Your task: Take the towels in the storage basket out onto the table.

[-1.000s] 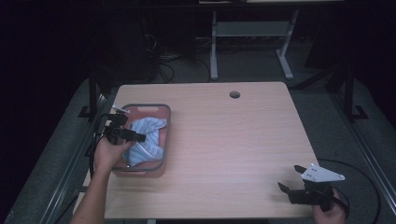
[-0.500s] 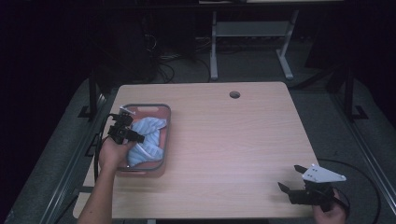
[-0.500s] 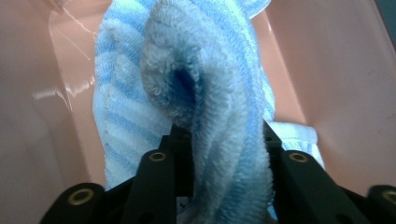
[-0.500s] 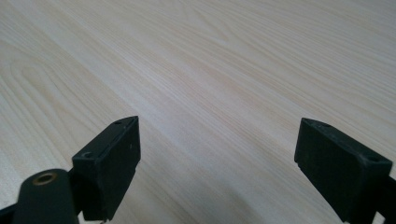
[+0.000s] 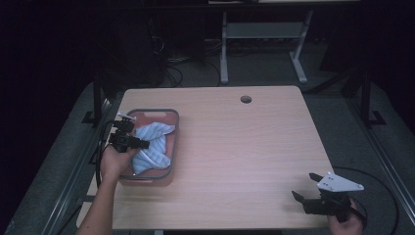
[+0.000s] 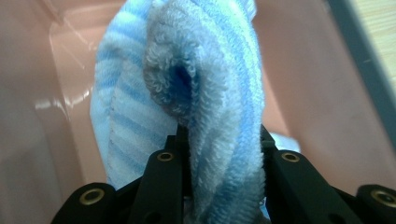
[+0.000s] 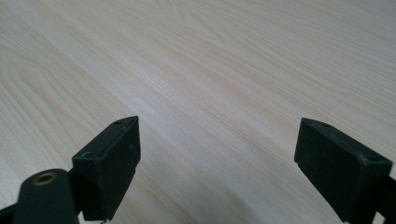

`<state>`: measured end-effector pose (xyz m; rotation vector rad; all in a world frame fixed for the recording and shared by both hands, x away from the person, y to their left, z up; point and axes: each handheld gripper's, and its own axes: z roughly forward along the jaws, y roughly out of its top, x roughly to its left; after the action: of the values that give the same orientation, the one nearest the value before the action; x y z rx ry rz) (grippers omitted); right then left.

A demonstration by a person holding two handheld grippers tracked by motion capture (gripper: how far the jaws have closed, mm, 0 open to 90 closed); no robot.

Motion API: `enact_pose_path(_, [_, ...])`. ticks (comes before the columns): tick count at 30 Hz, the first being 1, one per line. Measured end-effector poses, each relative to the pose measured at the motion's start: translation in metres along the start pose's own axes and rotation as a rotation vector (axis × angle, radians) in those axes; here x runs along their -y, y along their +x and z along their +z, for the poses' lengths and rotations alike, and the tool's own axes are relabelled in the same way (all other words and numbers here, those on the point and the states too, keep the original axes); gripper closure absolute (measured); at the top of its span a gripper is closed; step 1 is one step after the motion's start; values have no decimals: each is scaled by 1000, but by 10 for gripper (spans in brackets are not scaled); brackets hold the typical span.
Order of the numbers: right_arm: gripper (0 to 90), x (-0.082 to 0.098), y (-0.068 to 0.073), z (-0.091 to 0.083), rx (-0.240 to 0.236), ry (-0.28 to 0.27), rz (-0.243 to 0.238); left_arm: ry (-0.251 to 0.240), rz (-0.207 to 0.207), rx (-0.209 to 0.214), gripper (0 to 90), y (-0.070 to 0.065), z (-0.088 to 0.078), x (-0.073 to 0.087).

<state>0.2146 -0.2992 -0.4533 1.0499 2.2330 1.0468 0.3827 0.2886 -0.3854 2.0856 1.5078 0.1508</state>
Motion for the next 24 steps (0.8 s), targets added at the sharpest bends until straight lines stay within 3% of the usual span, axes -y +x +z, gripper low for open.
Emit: enact_pose_path(24, [138, -2, 2, 0, 11, 7, -5, -163, -26, 145, 725, 0, -41, 2])
